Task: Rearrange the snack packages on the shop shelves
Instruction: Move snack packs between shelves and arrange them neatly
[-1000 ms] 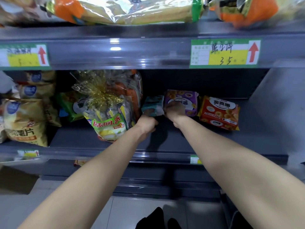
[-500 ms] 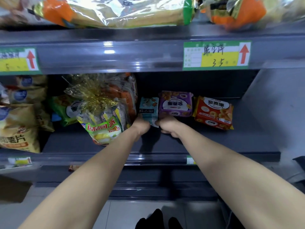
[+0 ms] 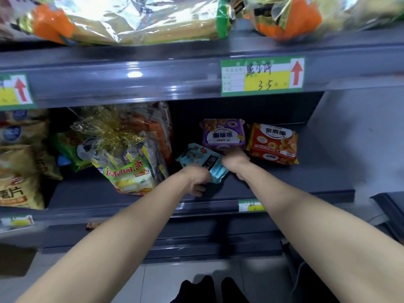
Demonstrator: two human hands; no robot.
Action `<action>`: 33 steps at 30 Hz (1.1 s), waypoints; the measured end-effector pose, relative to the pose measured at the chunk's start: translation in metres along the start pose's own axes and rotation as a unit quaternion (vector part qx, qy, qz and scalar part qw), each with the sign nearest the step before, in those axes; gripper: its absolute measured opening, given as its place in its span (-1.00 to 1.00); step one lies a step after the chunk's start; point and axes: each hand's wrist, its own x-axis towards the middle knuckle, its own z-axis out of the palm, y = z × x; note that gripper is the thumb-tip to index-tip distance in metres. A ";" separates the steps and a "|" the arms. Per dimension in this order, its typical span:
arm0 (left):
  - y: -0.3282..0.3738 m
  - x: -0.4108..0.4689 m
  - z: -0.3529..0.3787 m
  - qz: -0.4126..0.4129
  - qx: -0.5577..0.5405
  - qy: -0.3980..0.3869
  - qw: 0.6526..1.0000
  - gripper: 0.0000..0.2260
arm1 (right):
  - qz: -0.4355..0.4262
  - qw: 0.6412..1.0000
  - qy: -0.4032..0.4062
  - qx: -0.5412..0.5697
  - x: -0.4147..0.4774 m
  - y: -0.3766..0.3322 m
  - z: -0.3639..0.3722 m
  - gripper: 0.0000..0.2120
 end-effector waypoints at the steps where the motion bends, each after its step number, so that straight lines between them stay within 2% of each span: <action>1: 0.004 0.002 -0.001 0.027 0.041 0.028 0.998 -0.68 | 0.016 1.000 0.010 -0.007 -0.002 0.001 -0.002 -0.70; 4: 0.015 0.008 -0.016 0.121 0.230 0.163 0.952 -0.69 | 0.047 0.997 0.039 0.037 -0.010 0.004 -0.004 -0.63; 6: 0.016 0.012 -0.025 0.131 0.258 0.178 0.940 -0.64 | 0.058 0.992 0.065 0.088 -0.018 0.005 -0.003 -0.67; 8: 0.013 0.012 -0.027 0.140 0.287 0.152 0.936 -0.59 | 0.076 0.984 0.040 0.155 -0.025 0.007 -0.001 -0.82; 10: 0.011 0.013 -0.023 0.149 0.277 0.138 0.939 -0.58 | 0.122 0.969 -0.035 0.212 -0.031 0.009 0.002 -0.85; 12: 0.011 0.014 -0.020 0.126 0.245 0.140 0.951 -0.62 | 0.154 0.962 -0.079 0.210 -0.033 0.012 0.003 -0.84; 14: 0.014 0.012 -0.016 0.099 0.241 0.117 0.958 -0.75 | 0.162 0.965 -0.072 0.194 -0.033 0.015 0.002 -0.86; 16: 0.019 0.011 -0.015 0.117 0.267 0.136 0.947 -0.80 | 0.166 0.965 -0.060 0.194 -0.031 0.017 0.000 -0.89; 18: 0.021 0.014 -0.013 0.151 0.273 0.141 0.940 -0.77 | 0.164 0.962 -0.054 0.212 -0.031 0.018 0.000 -0.83; 20: 0.020 0.015 -0.008 0.157 0.264 0.102 0.946 -0.72 | 0.164 0.949 -0.059 0.262 -0.033 0.019 0.000 -0.77; 23: 0.016 0.015 -0.001 0.142 0.245 0.084 0.955 -0.72 | 0.177 0.914 -0.070 0.358 -0.041 0.020 -0.003 -0.85; 27: 0.010 0.007 0.010 0.114 0.176 0.053 0.976 -0.72 | 0.169 0.914 -0.055 0.366 -0.050 0.023 -0.011 -0.90; 28: 0.009 0.003 0.013 0.109 0.159 0.059 0.979 -0.74 | 0.165 0.917 -0.052 0.360 -0.055 0.023 -0.014 -0.95; 31: 0.007 -0.014 0.019 0.102 0.104 0.113 0.983 -0.78 | 0.158 0.908 -0.056 0.384 -0.073 0.026 -0.020 -0.83; 33: 0.006 -0.028 0.020 0.107 0.071 0.144 0.981 -0.78 | 0.152 0.905 -0.052 0.395 -0.086 0.027 -0.021 -0.86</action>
